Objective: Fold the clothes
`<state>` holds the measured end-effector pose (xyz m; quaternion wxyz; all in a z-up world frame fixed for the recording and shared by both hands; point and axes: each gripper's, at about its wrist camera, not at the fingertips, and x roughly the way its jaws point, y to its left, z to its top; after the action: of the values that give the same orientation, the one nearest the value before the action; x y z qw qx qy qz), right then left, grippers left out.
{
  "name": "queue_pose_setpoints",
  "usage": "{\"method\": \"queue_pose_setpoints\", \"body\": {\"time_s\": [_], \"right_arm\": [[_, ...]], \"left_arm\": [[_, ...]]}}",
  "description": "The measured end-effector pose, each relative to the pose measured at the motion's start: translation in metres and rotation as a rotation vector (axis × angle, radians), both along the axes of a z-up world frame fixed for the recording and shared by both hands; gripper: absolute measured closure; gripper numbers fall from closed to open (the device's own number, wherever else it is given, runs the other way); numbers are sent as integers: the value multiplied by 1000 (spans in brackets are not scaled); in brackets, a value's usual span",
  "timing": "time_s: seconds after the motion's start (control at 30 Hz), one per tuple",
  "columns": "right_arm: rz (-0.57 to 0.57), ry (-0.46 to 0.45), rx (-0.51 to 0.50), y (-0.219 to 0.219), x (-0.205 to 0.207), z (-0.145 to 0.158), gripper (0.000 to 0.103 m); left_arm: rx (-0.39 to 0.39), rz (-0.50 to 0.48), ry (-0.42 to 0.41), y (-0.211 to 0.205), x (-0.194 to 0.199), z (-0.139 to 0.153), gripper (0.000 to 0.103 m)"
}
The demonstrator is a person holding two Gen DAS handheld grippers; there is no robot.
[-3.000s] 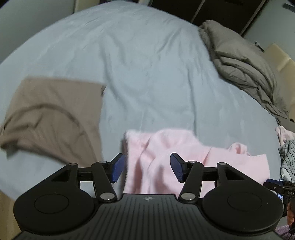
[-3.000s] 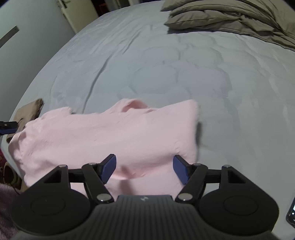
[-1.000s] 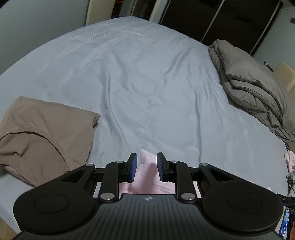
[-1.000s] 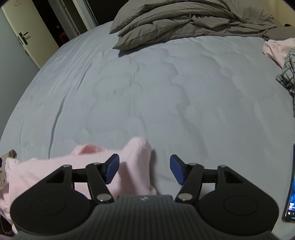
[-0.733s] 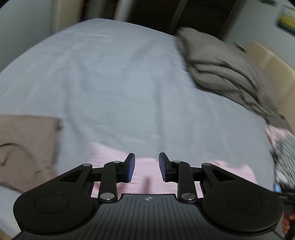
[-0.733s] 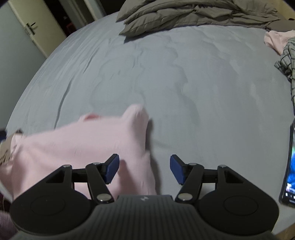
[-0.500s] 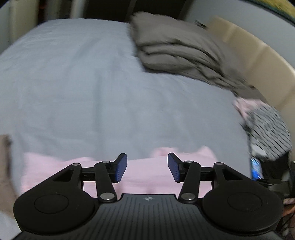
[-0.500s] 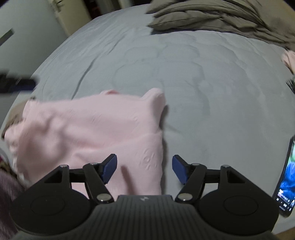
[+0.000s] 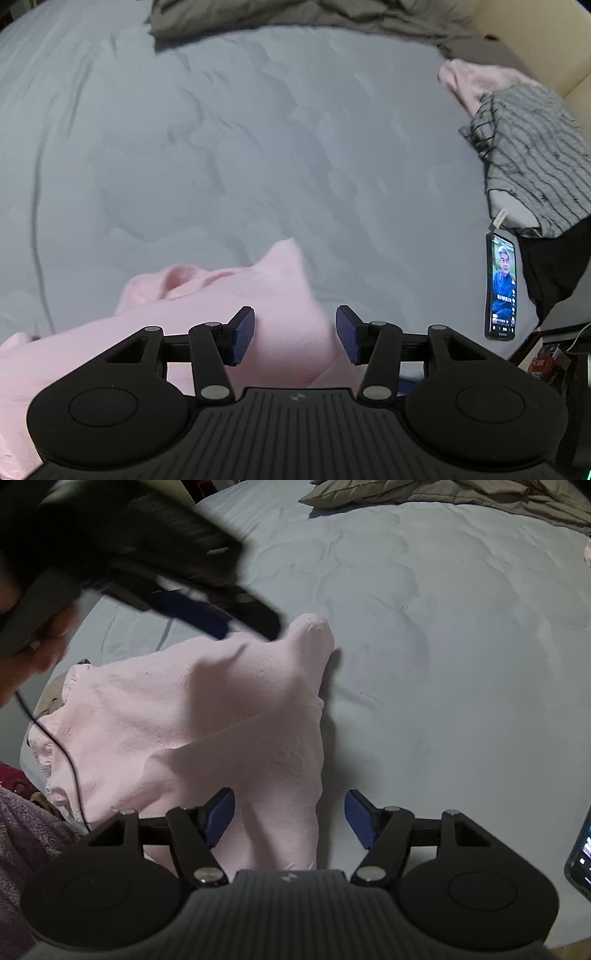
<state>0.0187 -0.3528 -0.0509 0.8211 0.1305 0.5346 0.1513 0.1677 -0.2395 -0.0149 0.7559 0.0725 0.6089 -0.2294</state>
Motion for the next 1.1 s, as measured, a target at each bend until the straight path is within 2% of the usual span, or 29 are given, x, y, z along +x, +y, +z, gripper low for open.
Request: {"method": "queue_pose_setpoints", "body": {"time_s": [0.13, 0.17, 0.2, 0.27, 0.3, 0.33, 0.4, 0.53, 0.77, 0.87, 0.9, 1.0, 1.07, 1.1], "right_arm": [[-3, 31, 52, -6, -4, -9, 36], [-7, 41, 66, -8, -5, -12, 37], [-14, 54, 82, -10, -6, -16, 41], [-28, 78, 114, -14, -7, -23, 50], [-34, 91, 130, -16, -8, -27, 66], [-31, 109, 148, -17, -9, -29, 89], [-22, 129, 177, -19, -12, -30, 96], [54, 107, 146, -14, -20, -16, 99], [121, 174, 74, -7, -29, -29, 99], [161, 220, 64, -3, -34, -37, 98], [176, 228, 55, -1, -36, -38, 95], [178, 213, 40, -1, -38, -32, 92], [169, 169, 4, -2, -38, -22, 70], [154, 139, -12, -3, -36, -18, 48]], "left_arm": [[117, -24, 15, -34, 12, -19, 57], [146, -32, 16, -40, 13, -25, 61], [174, -40, 17, -45, 14, -30, 71], [230, -56, 20, -55, 16, -41, 85], [240, -56, 6, -56, 17, -43, 95], [247, -56, -9, -56, 18, -45, 97], [215, -51, -31, -52, 20, -39, 103], [192, -35, -87, -44, 24, -32, 103], [134, 50, -126, -37, 34, -41, 103], [95, 81, -147, -29, 39, -35, 103], [79, 84, -137, -25, 39, -31, 103], [51, 77, -139, -11, 35, -17, 98], [32, 66, -152, 5, 27, -5, 91], [24, 63, -153, 13, 26, -1, 88]]}}
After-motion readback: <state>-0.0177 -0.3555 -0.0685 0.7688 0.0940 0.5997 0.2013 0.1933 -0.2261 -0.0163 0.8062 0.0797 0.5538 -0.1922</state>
